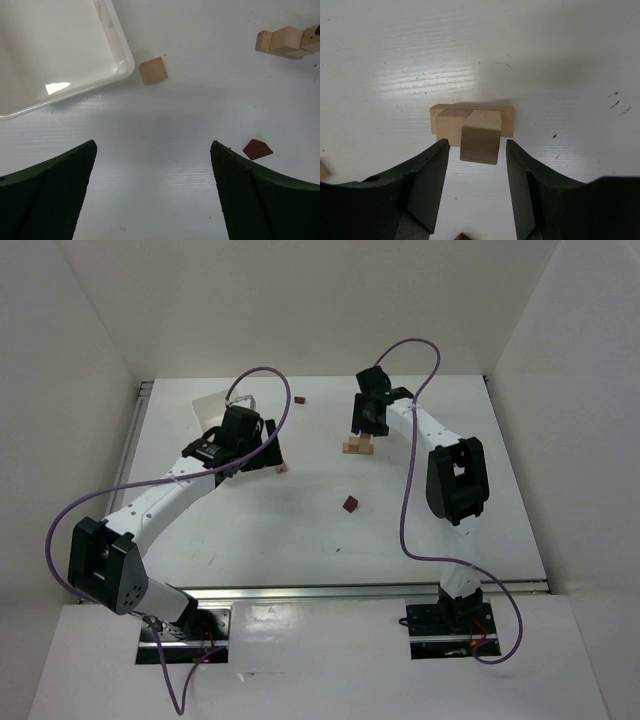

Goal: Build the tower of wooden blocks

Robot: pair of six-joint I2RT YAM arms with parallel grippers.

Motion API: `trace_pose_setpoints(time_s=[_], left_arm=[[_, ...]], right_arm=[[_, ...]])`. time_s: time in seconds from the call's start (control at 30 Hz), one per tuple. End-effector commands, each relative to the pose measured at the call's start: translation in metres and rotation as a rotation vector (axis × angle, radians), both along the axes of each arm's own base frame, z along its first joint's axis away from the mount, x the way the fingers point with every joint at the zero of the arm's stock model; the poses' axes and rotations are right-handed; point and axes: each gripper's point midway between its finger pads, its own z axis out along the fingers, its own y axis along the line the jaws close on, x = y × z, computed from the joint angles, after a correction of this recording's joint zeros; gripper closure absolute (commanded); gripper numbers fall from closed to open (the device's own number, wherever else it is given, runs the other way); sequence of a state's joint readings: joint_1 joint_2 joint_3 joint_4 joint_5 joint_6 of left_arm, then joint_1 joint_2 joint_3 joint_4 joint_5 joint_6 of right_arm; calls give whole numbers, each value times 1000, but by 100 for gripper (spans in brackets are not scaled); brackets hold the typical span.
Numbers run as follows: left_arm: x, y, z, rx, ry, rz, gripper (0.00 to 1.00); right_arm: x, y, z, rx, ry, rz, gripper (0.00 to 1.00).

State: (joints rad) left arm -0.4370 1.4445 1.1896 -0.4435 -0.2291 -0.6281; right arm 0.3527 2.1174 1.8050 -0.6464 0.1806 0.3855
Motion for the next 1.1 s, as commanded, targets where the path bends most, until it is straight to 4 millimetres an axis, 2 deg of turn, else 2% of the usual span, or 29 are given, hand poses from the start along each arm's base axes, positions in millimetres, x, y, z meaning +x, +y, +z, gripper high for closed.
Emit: trace_pose_setpoints(time_s=[0.0,0.07,0.17,0.23,0.27,0.3,0.33,0.37,0.4,0.47,0.5,0.53,0.6,0.63,0.67,0.8,0.83,0.9,1.07], left_arm=[[8,-3,22,-18,-63,-19,0],[8,-3,22,-18,-63,-19,0],[11,-8,27,-32,-78,-40,0],[14,-18,29,-60,-75,-72,0],[14,-20,24,-58,-63,-89,0],[18,-24,20,-67,-47,-91,0],[23,-30,24,-89,-47,-96,0],[24,-35,20,-101,-25,-102,0],[26,-38,7,-103,15,-100,0],[30,-43,-3,-122,48,-84,0],[31,-43,-10,-120,74,-61,0],[37,-42,-24,-98,109,-39,0],[35,-42,-43,-69,175,-2,1],[41,-40,-45,-50,178,24,3],[42,-39,-62,-33,216,43,4],[52,-43,-82,-27,256,81,8],[58,-38,-80,-7,246,114,8],[58,-34,-96,21,291,155,15],[70,-32,-108,60,310,203,24]], right_arm=[[8,0,19,23,-64,-4,42],[10,0,28,19,-90,12,35],[14,-1,49,15,-146,25,31],[20,0,76,28,-226,39,28],[20,0,82,26,-244,46,23],[19,-2,98,32,-282,39,20],[19,-2,104,39,-304,38,17],[18,-3,110,35,-324,48,7],[13,-5,127,49,-366,47,4],[8,-8,129,44,-408,61,0],[2,-10,144,57,-448,60,0],[-1,-11,138,52,-454,65,0],[-7,-12,145,60,-480,78,0],[-8,-15,141,49,-472,69,0],[-10,-16,141,49,-471,69,0],[-14,-22,134,15,-444,57,0],[-14,-25,128,-1,-429,47,0],[-14,-27,128,-7,-430,40,0],[-18,-28,117,-17,-401,42,0]])
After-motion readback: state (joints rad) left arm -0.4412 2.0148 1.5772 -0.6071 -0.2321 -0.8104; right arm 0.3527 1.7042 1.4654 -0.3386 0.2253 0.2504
